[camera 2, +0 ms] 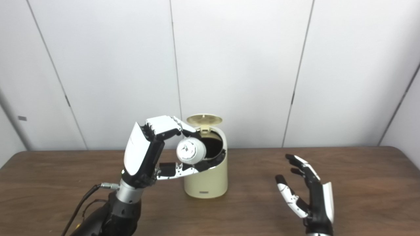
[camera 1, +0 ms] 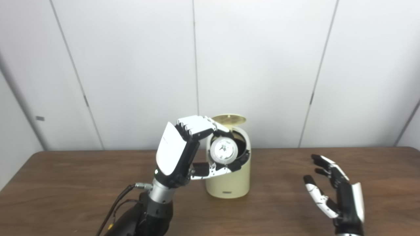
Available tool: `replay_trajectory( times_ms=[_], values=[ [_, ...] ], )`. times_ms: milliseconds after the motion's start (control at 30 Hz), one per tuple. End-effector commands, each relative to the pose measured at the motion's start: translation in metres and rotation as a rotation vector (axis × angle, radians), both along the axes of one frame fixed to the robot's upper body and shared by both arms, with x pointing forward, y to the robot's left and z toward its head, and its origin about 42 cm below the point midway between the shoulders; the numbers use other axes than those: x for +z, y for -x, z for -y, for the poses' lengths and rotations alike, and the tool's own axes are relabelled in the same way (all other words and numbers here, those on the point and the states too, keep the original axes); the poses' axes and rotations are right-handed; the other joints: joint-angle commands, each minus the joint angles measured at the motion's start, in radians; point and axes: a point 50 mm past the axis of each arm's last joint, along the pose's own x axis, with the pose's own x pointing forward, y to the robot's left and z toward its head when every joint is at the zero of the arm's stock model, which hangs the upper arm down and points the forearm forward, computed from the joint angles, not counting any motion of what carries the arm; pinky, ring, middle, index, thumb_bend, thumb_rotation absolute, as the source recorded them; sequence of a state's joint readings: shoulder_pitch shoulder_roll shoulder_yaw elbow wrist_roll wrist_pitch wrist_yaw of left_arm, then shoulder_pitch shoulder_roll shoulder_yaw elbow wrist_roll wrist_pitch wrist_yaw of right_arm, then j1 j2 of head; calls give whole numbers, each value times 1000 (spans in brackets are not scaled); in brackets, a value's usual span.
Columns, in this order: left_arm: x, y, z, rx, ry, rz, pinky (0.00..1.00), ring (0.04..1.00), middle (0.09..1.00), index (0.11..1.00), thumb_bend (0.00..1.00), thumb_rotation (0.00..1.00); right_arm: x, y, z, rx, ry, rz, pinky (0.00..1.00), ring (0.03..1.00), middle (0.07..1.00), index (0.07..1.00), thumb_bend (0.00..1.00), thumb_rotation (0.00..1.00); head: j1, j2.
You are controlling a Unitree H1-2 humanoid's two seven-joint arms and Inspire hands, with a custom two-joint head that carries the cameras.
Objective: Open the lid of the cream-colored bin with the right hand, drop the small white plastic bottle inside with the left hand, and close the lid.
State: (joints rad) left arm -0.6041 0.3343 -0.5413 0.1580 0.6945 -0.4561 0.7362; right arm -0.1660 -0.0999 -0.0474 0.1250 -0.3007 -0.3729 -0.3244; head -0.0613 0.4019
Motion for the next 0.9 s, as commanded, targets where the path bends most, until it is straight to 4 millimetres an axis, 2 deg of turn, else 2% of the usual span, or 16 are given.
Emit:
replay_trajectory(
  times_ms=[0,133,433,567,700,800,867],
  values=[
    [25,-12,-1,-19,25,69,357,453,488,484,504,0,-31,17,-21,10,-31,-79,692,781,789,743,247,515,-1,1],
    [18,-25,5,-15,12,57,368,461,486,473,504,0,-30,18,-25,11,-55,-68,659,770,781,728,266,551,-15,1],
    [-6,-53,15,20,-48,2,349,448,489,473,505,0,-28,22,-28,15,-60,-63,678,772,783,729,244,501,-19,8],
    [-15,-60,14,35,-54,-22,366,471,479,466,504,0,-28,22,-26,13,-58,-64,682,771,782,729,247,519,-14,9],
    [-18,-64,14,40,-57,-36,368,474,479,465,504,0,-30,22,-24,12,-61,-66,676,773,782,728,247,488,-15,6],
    [-20,-67,14,46,-67,-34,371,477,475,467,504,0,-29,23,-25,11,-60,-70,677,772,782,728,255,539,-10,1],
    [-21,-68,14,50,-73,-29,376,486,470,465,504,0,-29,24,-25,11,-64,-70,682,772,781,725,254,528,-7,2]
  ],
)
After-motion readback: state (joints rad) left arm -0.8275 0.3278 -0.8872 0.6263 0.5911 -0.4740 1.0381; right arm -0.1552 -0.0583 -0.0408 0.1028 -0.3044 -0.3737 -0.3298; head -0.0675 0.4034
